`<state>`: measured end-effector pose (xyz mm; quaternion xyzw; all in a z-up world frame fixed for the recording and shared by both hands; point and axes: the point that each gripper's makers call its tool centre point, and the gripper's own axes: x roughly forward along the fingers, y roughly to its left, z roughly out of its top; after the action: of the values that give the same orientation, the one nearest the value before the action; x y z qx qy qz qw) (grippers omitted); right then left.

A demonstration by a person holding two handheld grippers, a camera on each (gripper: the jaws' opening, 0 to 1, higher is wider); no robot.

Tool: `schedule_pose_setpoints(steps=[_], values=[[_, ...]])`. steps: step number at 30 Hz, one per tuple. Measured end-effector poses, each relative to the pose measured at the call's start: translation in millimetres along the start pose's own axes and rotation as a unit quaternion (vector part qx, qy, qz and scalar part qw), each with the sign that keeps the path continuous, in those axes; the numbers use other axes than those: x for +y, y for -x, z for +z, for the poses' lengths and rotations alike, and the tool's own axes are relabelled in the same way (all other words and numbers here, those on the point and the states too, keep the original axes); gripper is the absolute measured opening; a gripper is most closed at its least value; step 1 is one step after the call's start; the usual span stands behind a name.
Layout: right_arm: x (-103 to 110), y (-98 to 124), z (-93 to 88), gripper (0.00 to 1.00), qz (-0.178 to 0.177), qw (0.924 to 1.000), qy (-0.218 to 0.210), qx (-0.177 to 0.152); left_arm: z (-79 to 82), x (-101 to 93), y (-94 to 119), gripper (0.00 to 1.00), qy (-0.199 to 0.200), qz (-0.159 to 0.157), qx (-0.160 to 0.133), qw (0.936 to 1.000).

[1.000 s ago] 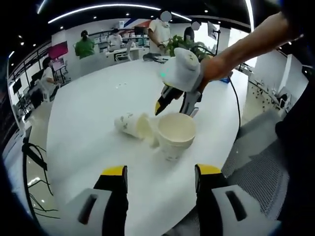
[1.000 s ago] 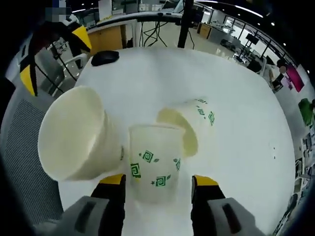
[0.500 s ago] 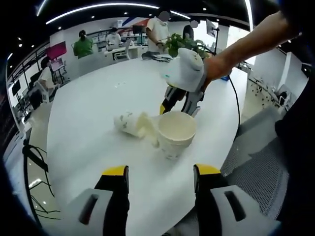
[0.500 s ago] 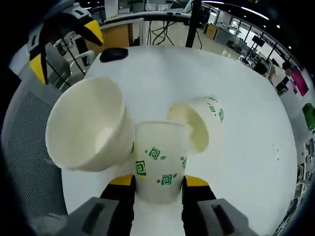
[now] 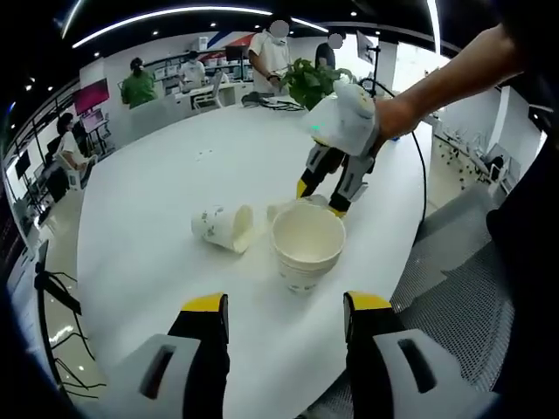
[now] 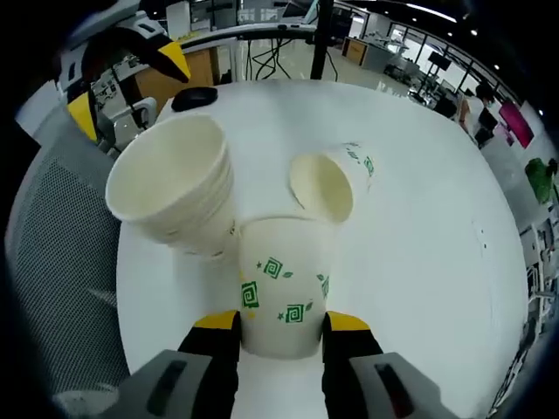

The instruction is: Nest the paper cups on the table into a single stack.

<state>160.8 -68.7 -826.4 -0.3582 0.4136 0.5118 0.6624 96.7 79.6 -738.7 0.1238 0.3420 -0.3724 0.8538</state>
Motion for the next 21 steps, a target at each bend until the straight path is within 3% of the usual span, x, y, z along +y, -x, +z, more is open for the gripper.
schedule_pose_setpoints(steps=[10, 15, 21], values=[[1.0, 25.2, -17.1, 0.34, -0.028, 0.9970, -0.067, -0.026, 22.9, -11.0, -5.3, 0.51, -0.008, -0.018, -0.014, 0.9997], [-0.7, 36.4, -15.7, 0.34, -0.041, 0.9962, -0.067, -0.039, 39.5, -14.6, -9.7, 0.50, 0.021, -0.037, -0.038, 0.9983], [-11.3, 51.7, -5.3, 0.34, -0.061, 0.9939, -0.062, -0.068, 59.9, -17.7, -11.2, 0.50, 0.029, -0.048, -0.057, 0.9968]])
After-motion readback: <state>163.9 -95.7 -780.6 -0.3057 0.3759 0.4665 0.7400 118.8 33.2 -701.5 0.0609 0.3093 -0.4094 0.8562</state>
